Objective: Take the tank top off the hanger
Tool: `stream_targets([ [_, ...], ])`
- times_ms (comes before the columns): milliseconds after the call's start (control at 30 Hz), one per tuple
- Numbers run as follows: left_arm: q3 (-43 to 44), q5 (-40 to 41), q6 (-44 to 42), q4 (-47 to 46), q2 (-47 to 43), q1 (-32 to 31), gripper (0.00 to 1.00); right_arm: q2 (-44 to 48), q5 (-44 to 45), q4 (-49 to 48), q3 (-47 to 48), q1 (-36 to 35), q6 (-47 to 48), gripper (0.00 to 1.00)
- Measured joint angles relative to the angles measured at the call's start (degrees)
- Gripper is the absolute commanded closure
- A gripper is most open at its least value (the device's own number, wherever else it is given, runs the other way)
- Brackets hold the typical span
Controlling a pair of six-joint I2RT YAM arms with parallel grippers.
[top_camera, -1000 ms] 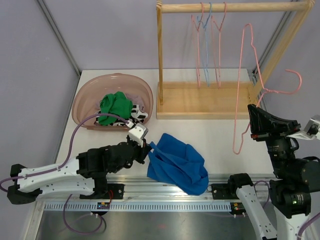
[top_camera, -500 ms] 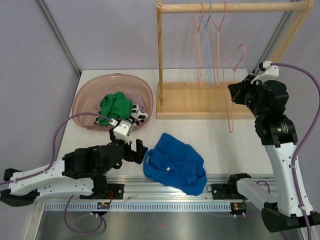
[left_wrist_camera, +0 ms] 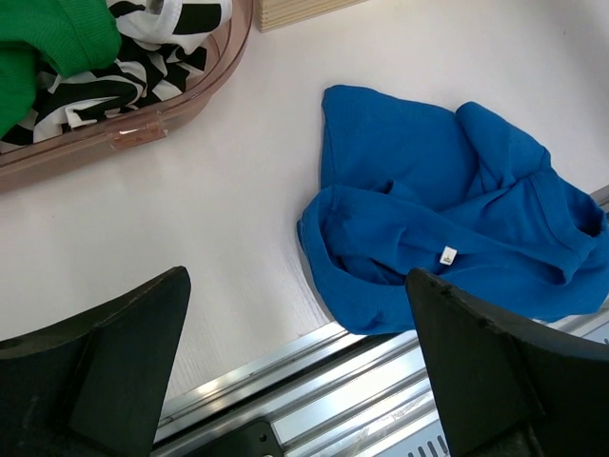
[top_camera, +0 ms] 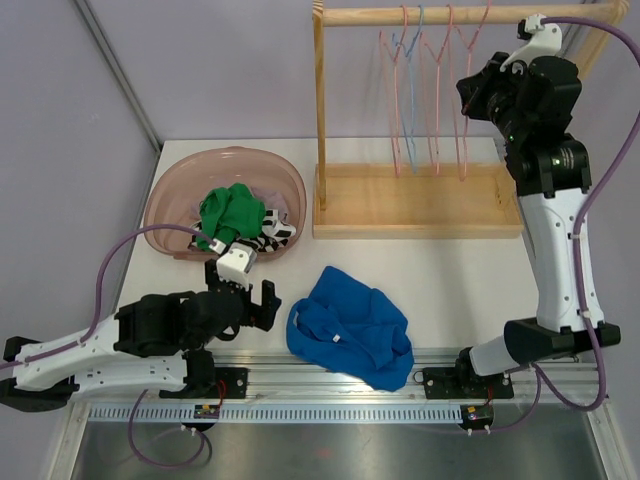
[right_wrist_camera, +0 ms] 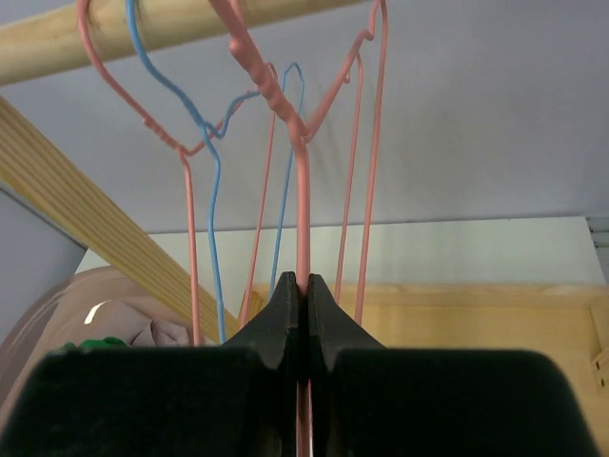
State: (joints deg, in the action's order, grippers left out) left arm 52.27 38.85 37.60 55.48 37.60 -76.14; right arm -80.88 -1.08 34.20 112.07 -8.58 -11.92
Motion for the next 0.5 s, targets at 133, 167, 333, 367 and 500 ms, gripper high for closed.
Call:
stream_targets([
  [133,0.0,0.1,0.6,1.1,-0.1,-0.7,0.01,-8.3,0.0,2.4,10.0,0.2,1.4,1.00],
  [167,0.0,0.2,0.7,1.3,-0.1,-0.9,0.01,-9.9,-0.1,3.1,11.8,0.4,1.5,1.00],
  [333,0.0,0.4,1.1,1.6,-0.7,-1.1,0.01,-15.5,-2.6,6.1,16.0,3.2,1.3,0.80],
  [367,0.0,0.4,1.1,1.6,-0.7,-1.1,0.01,-15.9,-3.1,6.7,16.1,4.0,1.1,0.65],
  [500,0.0,0.4,1.0,1.5,-0.5,-1.1,0.01,-15.9,-3.7,8.2,15.7,5.4,1.1,0.15],
])
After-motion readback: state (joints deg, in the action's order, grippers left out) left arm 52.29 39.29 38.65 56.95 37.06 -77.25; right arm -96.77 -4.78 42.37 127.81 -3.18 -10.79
